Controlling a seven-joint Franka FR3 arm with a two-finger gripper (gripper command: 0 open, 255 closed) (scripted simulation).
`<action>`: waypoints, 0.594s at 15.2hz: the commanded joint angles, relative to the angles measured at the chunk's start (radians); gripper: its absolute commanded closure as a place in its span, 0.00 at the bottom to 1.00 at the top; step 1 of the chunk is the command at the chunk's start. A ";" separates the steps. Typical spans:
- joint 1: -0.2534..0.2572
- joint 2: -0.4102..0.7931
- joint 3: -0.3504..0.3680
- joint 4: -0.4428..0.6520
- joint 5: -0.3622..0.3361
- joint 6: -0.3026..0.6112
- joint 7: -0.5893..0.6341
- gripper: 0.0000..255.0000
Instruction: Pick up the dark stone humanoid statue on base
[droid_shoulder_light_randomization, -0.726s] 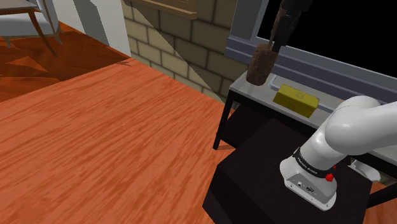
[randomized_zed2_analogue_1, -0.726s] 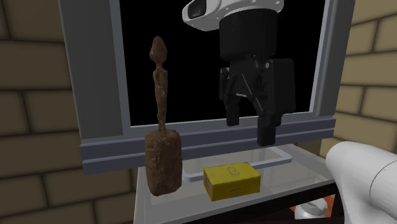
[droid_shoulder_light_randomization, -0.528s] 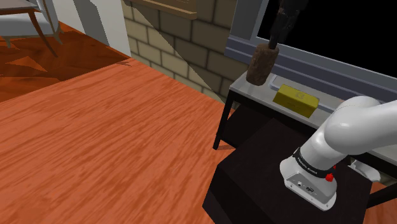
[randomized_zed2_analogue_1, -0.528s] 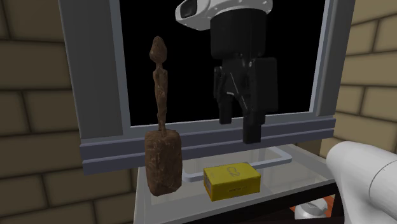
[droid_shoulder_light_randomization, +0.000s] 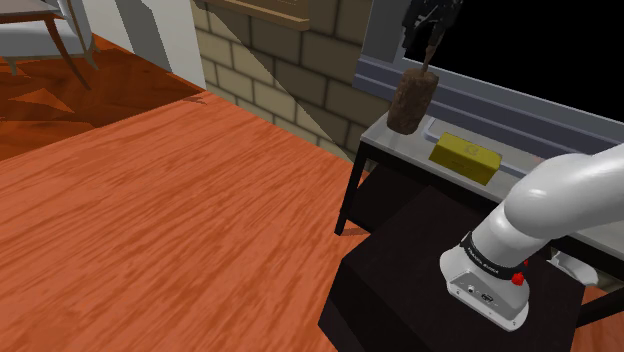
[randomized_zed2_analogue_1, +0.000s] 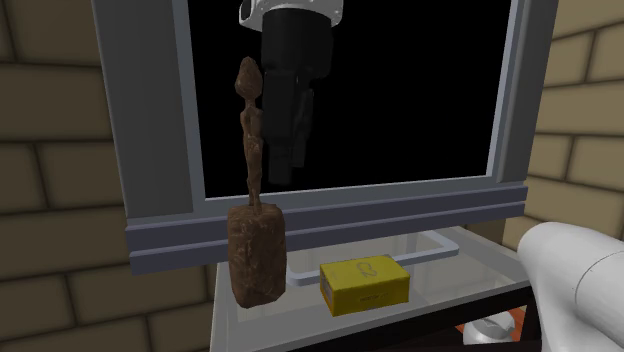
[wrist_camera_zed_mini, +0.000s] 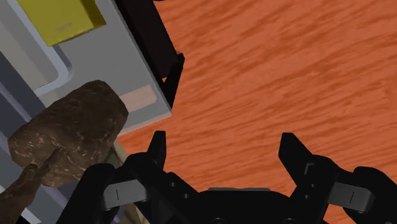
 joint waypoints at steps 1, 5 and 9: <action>-0.029 0.029 -0.008 0.035 -0.010 0.028 0.052 0.00; -0.083 0.097 -0.023 0.115 -0.029 0.080 0.155 0.00; -0.134 0.156 -0.041 0.193 -0.049 0.122 0.258 0.00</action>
